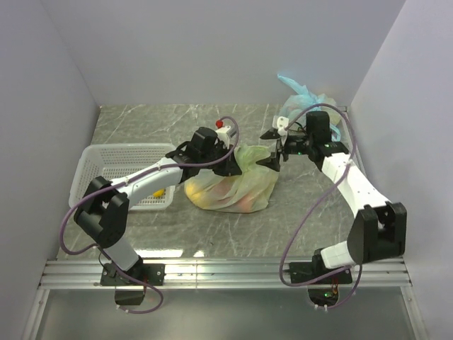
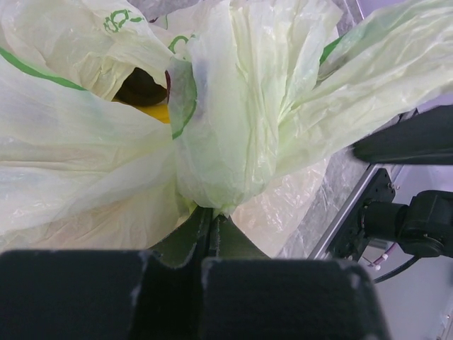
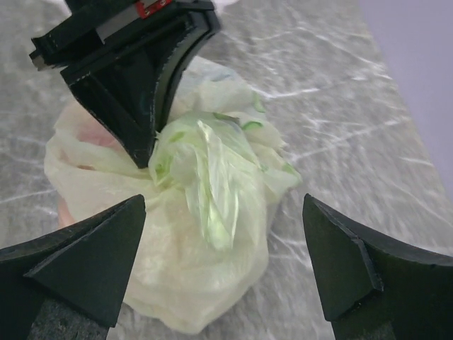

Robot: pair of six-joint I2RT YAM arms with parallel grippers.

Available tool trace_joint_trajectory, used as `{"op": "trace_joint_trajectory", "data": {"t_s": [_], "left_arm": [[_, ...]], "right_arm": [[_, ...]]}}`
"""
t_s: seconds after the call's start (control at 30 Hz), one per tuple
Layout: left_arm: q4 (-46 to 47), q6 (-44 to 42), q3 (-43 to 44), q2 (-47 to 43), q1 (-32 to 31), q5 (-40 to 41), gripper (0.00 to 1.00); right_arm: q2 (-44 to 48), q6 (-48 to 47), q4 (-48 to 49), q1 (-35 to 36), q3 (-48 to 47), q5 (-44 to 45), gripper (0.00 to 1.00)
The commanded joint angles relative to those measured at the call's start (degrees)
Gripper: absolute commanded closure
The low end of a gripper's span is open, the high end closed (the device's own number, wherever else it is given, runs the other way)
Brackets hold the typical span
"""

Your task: Place the fake fruits into the plastic bag and tie a complex knot

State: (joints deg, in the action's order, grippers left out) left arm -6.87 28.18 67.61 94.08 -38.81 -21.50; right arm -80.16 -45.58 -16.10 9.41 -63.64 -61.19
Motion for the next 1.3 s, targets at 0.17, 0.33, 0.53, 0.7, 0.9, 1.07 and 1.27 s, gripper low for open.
{"op": "trace_joint_trajectory", "data": {"t_s": [0.17, 0.33, 0.53, 0.7, 0.9, 1.07, 1.27], "left_arm": [[1.51, 0.99, 0.85, -3.29, 0.22, -2.58, 1.00], [-1.47, 0.38, 0.59, -4.78, 0.49, -2.06, 1.00], [-3.22, 2.40, -2.75, -5.67, -0.04, 4.96, 1.00], [1.76, 6.09, -2.40, -1.01, 0.22, 3.76, 1.00], [15.82, 13.11, -2.93, 1.19, 1.80, -4.23, 1.00], [20.05, 16.99, -3.71, -0.64, 2.15, -13.30, 1.00], [24.90, 21.13, -8.01, -8.63, 2.77, -21.03, 1.00]], "right_arm": [[-11.41, -10.31, -4.37, 4.91, -9.21, -2.53, 0.01], [-19.22, -11.81, -16.64, 5.97, -17.73, -0.52, 0.91], [-14.70, 8.44, -11.88, 6.94, -17.76, -1.73, 1.00], [-8.27, 25.16, -4.40, 8.78, -8.36, -2.10, 1.00], [1.65, 59.05, 20.88, 9.31, 7.37, 0.79, 1.00], [7.12, 81.76, 37.09, 12.20, 16.87, 8.00, 1.00], [15.11, 99.28, 46.68, 15.55, 23.29, 21.25, 1.00]]}}
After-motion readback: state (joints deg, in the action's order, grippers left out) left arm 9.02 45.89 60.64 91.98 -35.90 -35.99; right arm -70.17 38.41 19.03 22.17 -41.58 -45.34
